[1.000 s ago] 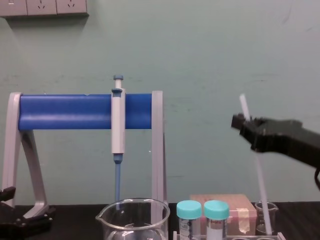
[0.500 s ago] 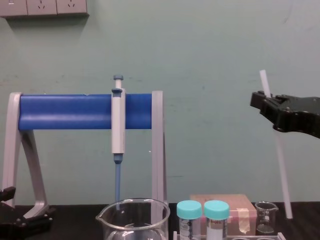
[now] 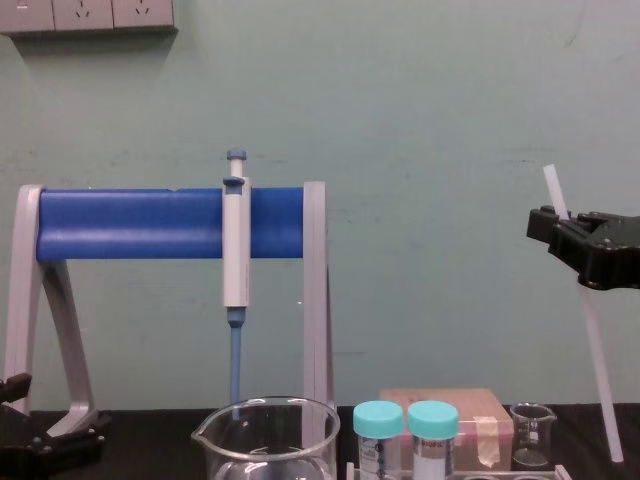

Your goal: Pick up the stirring rod with one hand, then place it down.

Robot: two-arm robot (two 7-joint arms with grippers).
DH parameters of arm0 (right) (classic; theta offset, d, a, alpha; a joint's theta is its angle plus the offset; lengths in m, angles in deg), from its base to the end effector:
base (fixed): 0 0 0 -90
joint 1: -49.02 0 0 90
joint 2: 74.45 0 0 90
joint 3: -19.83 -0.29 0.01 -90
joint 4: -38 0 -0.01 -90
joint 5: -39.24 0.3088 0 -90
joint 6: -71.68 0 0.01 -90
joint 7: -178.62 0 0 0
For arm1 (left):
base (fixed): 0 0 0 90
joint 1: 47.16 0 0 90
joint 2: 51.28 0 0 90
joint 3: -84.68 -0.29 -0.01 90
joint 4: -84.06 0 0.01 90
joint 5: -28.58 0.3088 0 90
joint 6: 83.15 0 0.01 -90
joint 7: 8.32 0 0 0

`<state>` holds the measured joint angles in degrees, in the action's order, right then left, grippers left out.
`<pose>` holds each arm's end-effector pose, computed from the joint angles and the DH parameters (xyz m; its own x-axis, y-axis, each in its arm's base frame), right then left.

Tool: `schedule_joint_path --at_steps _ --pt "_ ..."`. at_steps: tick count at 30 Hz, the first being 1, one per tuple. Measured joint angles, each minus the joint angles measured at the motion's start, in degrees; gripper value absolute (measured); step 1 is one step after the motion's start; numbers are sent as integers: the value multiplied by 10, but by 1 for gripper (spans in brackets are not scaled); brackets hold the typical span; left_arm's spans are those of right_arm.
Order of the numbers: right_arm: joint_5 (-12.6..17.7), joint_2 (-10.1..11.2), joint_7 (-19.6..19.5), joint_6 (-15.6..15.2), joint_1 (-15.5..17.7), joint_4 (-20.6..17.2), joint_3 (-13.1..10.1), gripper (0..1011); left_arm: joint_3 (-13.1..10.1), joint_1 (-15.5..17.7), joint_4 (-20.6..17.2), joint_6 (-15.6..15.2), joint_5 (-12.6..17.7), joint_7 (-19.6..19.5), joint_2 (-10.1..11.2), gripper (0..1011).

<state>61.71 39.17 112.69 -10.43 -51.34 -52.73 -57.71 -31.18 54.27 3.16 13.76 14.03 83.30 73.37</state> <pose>0.3696 -0.0535 -0.2356 0.5689 -0.8104 0.1402 0.7860 0.5859 0.1975 0.3581 0.0827 -0.3023 0.2922 0.8803 0.3738 -0.9553 0.2873 0.0702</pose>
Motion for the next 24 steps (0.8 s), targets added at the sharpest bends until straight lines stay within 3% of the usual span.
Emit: schedule_joint_path --at_steps 24 --pt "-3 0 0 -4 1 -1 4 72 0 0 0 0 0 0 0 1000"
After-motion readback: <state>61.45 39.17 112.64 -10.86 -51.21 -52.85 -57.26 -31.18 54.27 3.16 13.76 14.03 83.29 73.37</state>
